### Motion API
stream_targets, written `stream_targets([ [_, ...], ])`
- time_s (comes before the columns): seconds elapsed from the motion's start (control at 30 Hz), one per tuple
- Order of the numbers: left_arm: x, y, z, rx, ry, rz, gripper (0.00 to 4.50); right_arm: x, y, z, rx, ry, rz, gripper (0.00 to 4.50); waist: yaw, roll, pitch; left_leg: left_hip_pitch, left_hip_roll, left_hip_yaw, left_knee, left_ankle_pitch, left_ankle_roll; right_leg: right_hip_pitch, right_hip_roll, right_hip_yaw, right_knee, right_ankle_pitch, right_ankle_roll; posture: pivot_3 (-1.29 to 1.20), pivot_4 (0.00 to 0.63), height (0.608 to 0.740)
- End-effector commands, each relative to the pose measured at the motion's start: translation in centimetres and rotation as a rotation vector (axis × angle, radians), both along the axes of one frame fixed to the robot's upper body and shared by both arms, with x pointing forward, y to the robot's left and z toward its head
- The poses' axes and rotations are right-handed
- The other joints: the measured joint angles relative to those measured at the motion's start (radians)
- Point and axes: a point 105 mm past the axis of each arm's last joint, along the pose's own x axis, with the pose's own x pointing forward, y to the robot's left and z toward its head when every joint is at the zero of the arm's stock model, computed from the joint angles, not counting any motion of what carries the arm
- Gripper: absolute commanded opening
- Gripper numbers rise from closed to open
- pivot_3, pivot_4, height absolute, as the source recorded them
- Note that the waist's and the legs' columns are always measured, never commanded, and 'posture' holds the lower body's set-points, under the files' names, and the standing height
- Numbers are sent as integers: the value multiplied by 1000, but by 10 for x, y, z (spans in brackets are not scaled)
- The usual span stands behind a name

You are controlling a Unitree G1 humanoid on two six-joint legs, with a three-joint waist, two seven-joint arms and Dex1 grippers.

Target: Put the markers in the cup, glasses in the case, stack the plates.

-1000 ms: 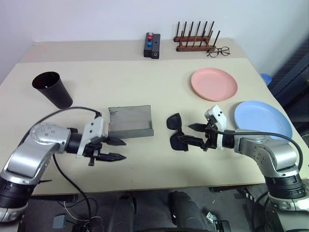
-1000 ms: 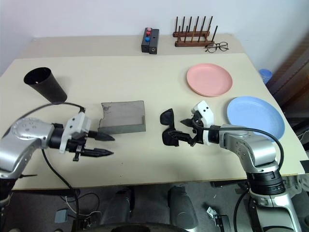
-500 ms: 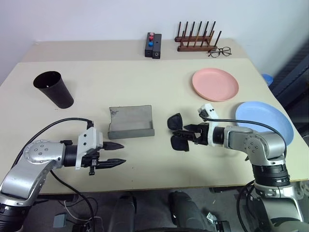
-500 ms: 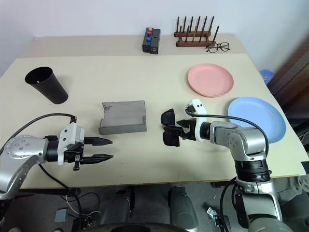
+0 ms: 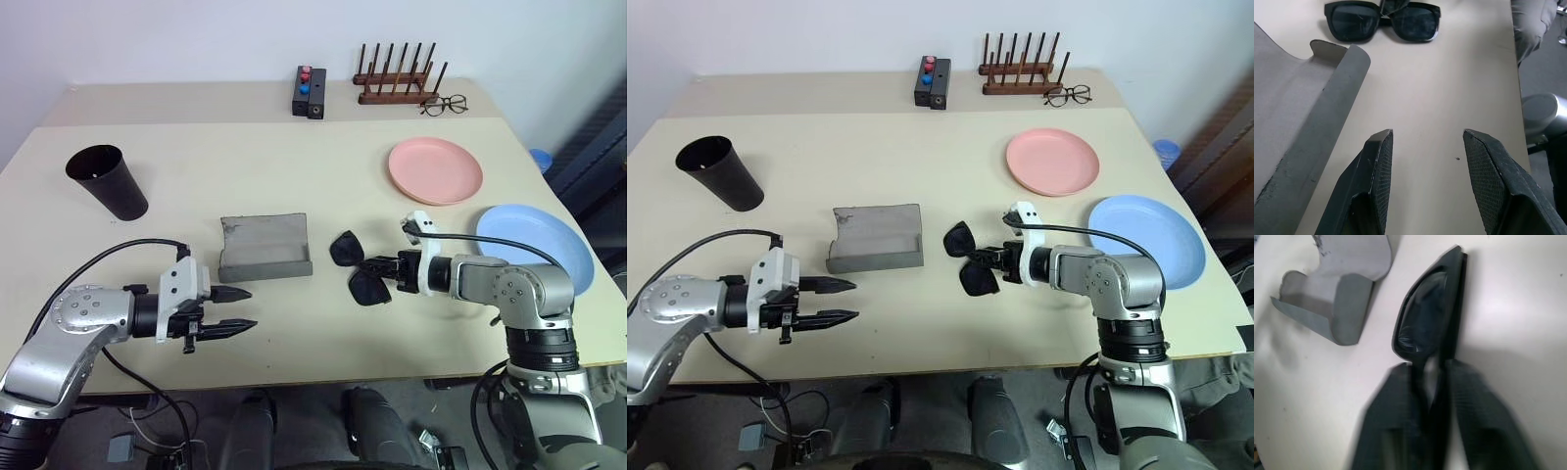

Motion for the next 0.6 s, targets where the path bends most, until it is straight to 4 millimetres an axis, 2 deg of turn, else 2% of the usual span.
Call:
stream_targets([
  [0.03,-3,-4,4,-4,-17,-20,2321,4,-1,10,1,-32,-12,36,-1,0,0,0,0,0,0,0,0,0,0,0,0,0,0,0,150,740],
  [0.3,-1,-1,3,-6,-17,7,2321,6,2,20,-37,-90,12,36,0,0,0,0,0,0,0,0,0,0,0,0,0,0,0,0,150,740],
  [0.43,9,13,7,-18,-29,102,2321,6,8,41,-166,-282,127,36,0,1,0,0,0,0,0,0,0,0,0,0,0,0,0,0,150,740],
  [0.6,19,41,9,-13,-61,249,2321,9,31,77,-233,-486,308,36,-11,1,0,0,0,0,-1,0,0,-2,0,0,0,0,0,0,150,740],
])
